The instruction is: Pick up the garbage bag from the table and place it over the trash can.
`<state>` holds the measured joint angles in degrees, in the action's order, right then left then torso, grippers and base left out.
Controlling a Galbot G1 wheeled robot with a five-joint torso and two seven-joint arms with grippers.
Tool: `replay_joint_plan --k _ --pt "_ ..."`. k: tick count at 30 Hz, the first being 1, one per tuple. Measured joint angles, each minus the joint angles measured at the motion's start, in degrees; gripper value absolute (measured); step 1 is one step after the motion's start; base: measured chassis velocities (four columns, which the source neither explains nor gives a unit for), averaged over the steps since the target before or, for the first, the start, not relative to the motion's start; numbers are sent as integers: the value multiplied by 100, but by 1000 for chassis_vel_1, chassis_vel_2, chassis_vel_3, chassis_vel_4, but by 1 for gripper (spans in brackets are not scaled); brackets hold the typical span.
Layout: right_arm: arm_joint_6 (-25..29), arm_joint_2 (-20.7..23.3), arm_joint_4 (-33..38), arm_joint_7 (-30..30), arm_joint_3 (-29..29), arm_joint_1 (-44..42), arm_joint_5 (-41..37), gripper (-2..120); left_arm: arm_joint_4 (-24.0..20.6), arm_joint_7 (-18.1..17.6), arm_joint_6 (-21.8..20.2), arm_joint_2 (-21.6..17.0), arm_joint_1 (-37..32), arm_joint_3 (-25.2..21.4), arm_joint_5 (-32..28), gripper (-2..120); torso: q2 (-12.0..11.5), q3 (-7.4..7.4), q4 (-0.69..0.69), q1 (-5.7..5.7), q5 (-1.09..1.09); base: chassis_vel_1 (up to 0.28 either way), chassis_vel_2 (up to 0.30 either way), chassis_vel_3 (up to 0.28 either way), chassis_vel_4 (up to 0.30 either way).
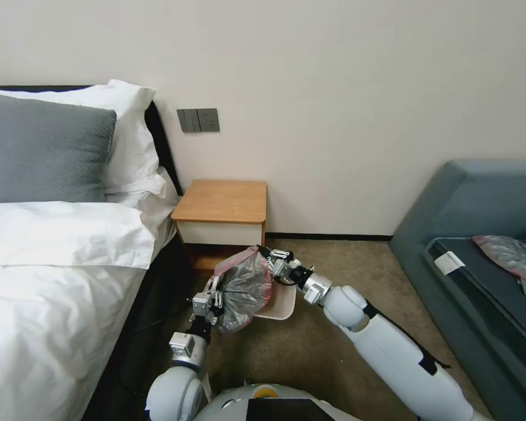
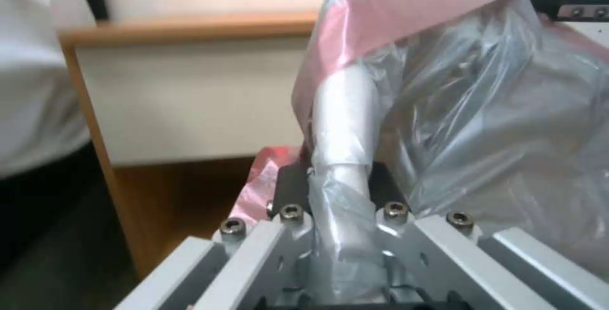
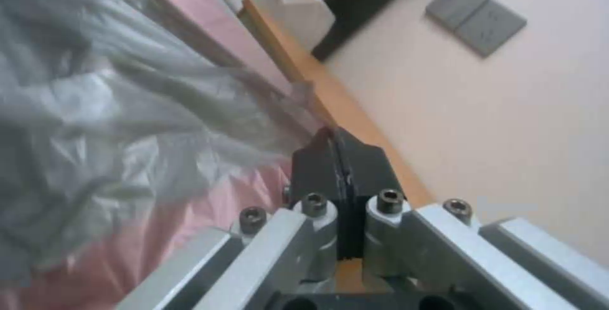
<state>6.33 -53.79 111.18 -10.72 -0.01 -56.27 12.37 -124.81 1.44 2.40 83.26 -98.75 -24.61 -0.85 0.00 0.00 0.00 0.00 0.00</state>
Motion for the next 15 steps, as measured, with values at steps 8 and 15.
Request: replay_joint_plan --k 8,15 --pt "-780 356 244 -335 94 9 -921 0 221 325 782 74 39 -286 537 5 0 0 0 0 0 0 0 0 0" --pt "-1136 624 305 -396 178 -98 -1510 0 206 617 1210 146 55 -342 -193 5 0 0 0 0 1 0 0 0 0"
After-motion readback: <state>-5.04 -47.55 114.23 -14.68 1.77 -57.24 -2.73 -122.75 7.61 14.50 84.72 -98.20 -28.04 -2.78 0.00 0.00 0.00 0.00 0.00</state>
